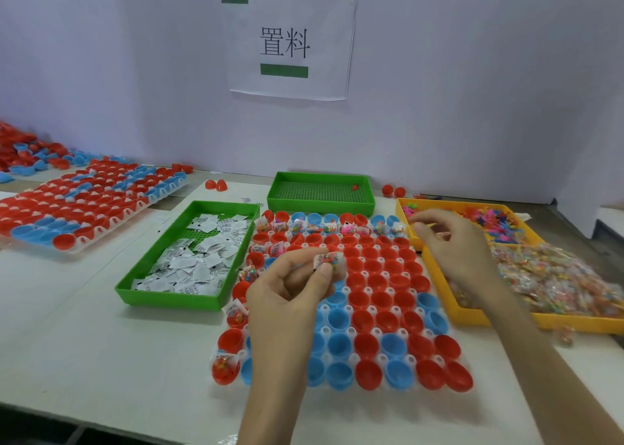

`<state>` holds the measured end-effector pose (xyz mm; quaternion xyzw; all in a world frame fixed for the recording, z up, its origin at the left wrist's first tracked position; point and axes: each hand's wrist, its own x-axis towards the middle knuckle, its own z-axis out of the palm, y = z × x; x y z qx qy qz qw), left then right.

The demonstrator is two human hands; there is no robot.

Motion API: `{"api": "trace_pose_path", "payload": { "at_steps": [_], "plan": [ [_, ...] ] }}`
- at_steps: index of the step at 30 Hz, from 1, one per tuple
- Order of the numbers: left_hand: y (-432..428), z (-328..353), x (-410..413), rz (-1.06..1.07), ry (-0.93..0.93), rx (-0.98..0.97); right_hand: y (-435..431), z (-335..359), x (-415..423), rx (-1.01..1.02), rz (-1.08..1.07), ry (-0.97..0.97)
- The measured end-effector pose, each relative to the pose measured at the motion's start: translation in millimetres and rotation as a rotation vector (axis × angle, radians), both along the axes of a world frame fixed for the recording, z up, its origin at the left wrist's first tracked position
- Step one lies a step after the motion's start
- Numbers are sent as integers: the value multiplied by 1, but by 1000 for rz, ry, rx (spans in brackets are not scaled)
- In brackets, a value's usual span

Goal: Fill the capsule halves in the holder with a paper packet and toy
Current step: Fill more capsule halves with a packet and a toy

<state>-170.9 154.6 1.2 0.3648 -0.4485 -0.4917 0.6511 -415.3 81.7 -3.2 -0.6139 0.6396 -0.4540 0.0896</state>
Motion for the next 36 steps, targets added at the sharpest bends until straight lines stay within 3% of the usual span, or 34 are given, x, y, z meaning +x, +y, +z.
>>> {"api": "trace_pose_path", "payload": {
  "at_steps": [3, 7, 17, 20, 24, 27, 31, 36],
  "plan": [
    [-1, 2, 6, -7, -4, -6, -12, -9, -38, 172, -167, 125],
    [-3, 6, 10, 22, -23, -21, -44, -4, -48, 310, -187, 318],
    [0, 10, 13, 55, -12, -29, -99, -5, -47, 547, -262, 494],
    [1, 11, 13, 53, -5, -24, -93, -10, -46, 471, -283, 395],
    [0, 12, 12, 91, -10, -1, -77, 2, -48, 105, -315, 141],
    [-2, 9, 13, 149, 2, 33, -57, 14, -40, -34, -267, -77],
    [-2, 10, 12, 111, 9, 12, -15, 27, -4, -84, -1, -462],
    [3, 8, 7, -35, 2, 40, 25, 25, 55, -131, 322, -543]
  ]
}}
